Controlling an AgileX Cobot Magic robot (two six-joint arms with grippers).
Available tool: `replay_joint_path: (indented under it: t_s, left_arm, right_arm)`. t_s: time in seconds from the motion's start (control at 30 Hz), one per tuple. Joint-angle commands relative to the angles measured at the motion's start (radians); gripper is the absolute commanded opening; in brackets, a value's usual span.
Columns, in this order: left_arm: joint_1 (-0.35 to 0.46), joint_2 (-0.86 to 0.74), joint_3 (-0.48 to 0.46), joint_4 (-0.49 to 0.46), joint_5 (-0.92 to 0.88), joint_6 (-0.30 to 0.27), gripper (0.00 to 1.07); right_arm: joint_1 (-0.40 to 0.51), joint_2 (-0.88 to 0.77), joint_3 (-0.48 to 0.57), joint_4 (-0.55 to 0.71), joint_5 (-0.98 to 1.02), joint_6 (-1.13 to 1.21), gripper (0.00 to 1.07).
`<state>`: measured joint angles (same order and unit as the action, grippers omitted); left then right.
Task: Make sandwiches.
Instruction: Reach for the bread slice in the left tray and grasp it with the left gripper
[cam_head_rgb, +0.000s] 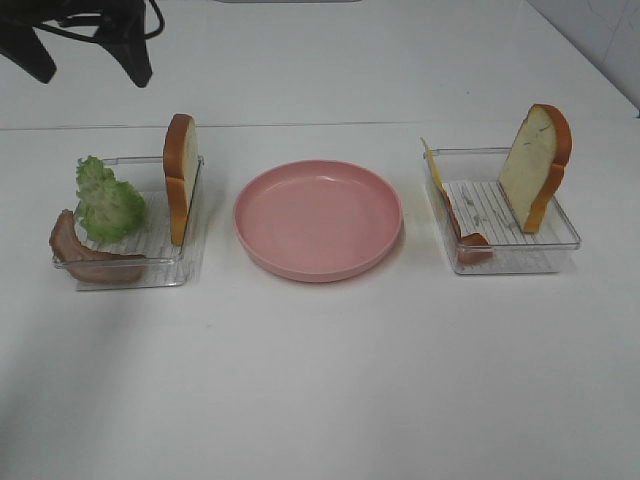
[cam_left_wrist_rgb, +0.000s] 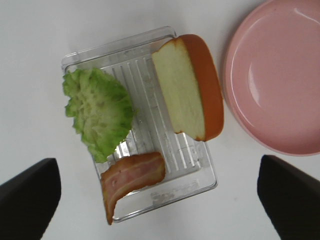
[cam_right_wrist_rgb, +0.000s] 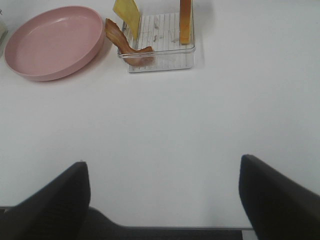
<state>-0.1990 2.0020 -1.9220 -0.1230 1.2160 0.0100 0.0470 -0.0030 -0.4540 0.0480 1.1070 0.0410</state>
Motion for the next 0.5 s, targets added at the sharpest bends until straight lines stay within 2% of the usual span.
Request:
replay_joint_path:
  t_s: [0.03,0.23,0.5]
  left_arm:
    - [-0.036,0.054,-0.042,0.001,0.102,-0.029,1.0]
    - [-0.097,0.158,-0.121,0.007,0.102,-0.075,1.0]
    - [-0.121,0.236,-0.155,0.055,0.101,-0.113,1.0]
  right_arm:
    - [-0.001,-0.022,0.004,-0.003,-0.008,-0.008,0.79]
    - [-0.001,-0.022,0.004,-0.003,-0.008,-0.008,0.79]
    - [-0.001,-0.022,0.004,-0.002,-0.008,-0.008,0.79]
